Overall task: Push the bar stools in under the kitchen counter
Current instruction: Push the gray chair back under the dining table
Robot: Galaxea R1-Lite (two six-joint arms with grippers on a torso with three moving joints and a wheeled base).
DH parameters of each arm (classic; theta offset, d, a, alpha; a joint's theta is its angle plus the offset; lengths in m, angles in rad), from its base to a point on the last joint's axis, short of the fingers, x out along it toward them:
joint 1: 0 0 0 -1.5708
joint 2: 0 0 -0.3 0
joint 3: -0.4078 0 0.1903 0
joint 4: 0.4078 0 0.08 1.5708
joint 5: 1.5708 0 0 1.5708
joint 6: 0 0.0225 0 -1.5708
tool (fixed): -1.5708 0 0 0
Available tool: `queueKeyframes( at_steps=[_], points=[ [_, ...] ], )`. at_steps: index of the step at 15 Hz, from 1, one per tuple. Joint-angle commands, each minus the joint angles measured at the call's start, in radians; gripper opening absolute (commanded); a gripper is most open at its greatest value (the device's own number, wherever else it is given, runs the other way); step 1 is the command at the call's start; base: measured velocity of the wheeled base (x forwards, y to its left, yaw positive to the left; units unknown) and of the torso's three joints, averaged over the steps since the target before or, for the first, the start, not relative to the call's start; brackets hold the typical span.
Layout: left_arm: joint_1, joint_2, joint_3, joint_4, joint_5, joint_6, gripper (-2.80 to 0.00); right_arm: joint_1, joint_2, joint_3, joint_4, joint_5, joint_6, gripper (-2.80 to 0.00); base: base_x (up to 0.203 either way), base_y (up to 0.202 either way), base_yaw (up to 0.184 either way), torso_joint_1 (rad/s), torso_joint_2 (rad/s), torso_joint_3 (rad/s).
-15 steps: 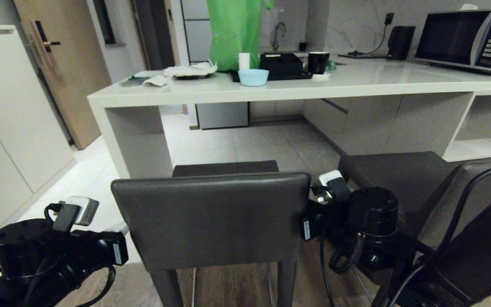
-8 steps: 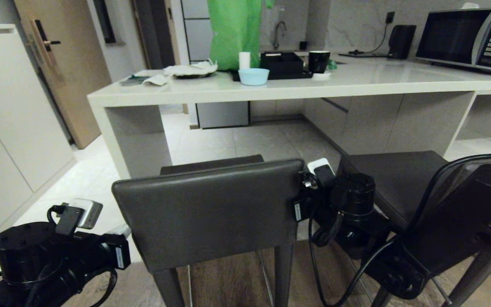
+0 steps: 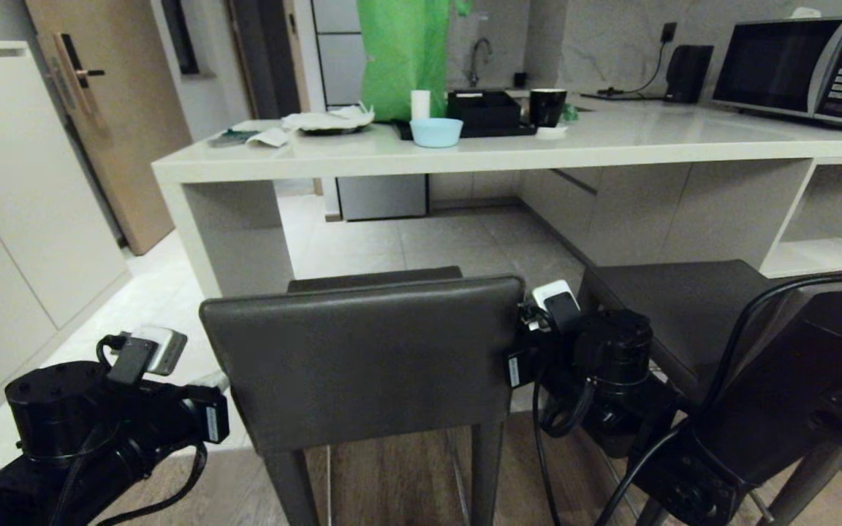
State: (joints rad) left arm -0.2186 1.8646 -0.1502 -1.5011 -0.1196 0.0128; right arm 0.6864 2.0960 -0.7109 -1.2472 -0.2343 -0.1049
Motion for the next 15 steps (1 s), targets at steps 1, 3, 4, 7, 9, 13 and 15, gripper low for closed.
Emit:
queueKeyframes(
  at_steps=[1,3,4,7,9,13,15],
  points=[
    [0.019,0.045,-0.065,-0.029,0.002,0.027,-2.80,0.015,-0.001,-0.003,0.005,-0.004,-0.005,-2.80,0.000,0.000,0.000,0.000,0.00,0.000],
    [0.023,0.092,-0.116,-0.029,0.001,0.035,-2.80,0.015,0.001,-0.010,0.006,-0.004,-0.009,-2.80,0.000,0.000,0.000,0.000,0.00,0.000],
    [0.024,0.103,-0.134,-0.029,0.001,0.047,-2.80,0.015,0.003,-0.016,0.006,-0.004,-0.009,-2.80,0.000,0.000,0.000,0.000,0.00,0.000],
    [0.019,0.097,-0.111,-0.029,0.000,0.050,-2.80,0.011,0.005,-0.022,0.006,-0.004,-0.009,-2.80,0.000,0.000,0.000,0.000,0.00,0.000],
    [0.022,0.090,-0.100,-0.029,0.005,0.049,-2.80,0.007,0.013,-0.041,0.010,-0.004,-0.009,-2.80,0.000,0.000,0.000,0.000,0.00,0.000],
    [0.021,0.053,-0.100,-0.029,0.005,0.050,-2.80,-0.036,0.028,-0.127,0.081,-0.006,-0.020,-2.80,0.000,0.000,0.000,0.000,0.00,0.000],
    [0.022,0.059,-0.100,-0.029,0.006,0.050,-2.80,-0.045,0.032,-0.159,0.109,-0.007,-0.022,-2.80,0.000,0.000,0.000,0.000,0.00,0.000]
  ],
)
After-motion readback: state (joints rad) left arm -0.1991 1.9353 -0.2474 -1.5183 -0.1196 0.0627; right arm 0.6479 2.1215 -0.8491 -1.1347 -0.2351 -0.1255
